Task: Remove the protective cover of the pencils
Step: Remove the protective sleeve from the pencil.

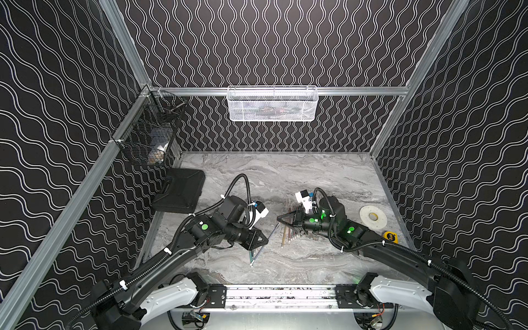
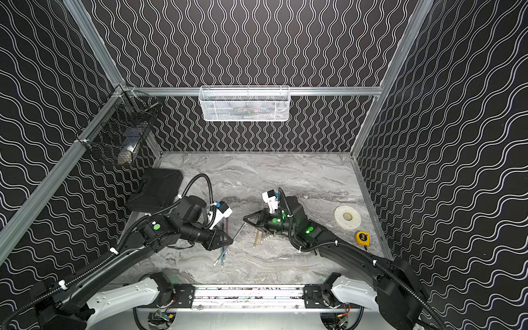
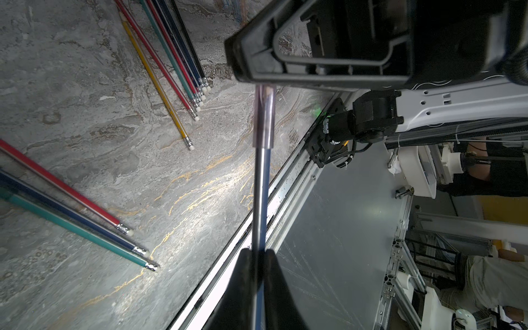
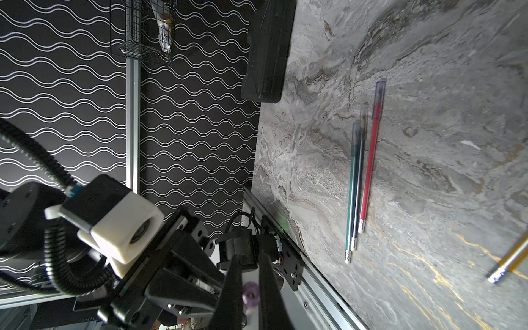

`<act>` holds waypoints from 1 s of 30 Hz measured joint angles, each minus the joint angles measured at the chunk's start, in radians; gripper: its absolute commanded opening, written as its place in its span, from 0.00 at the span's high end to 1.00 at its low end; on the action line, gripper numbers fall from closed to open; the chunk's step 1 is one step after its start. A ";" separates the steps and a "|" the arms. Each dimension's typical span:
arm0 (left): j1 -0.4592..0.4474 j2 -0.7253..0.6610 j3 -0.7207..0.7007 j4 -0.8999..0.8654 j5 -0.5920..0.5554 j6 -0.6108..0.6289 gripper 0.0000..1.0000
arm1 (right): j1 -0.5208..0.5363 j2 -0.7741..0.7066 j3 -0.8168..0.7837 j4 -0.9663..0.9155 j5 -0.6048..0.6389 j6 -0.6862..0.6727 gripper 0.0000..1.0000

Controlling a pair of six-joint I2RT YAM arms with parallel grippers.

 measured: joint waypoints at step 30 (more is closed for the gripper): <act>-0.009 0.001 -0.003 0.017 0.012 0.019 1.00 | -0.038 -0.063 0.048 -0.089 0.079 -0.005 0.96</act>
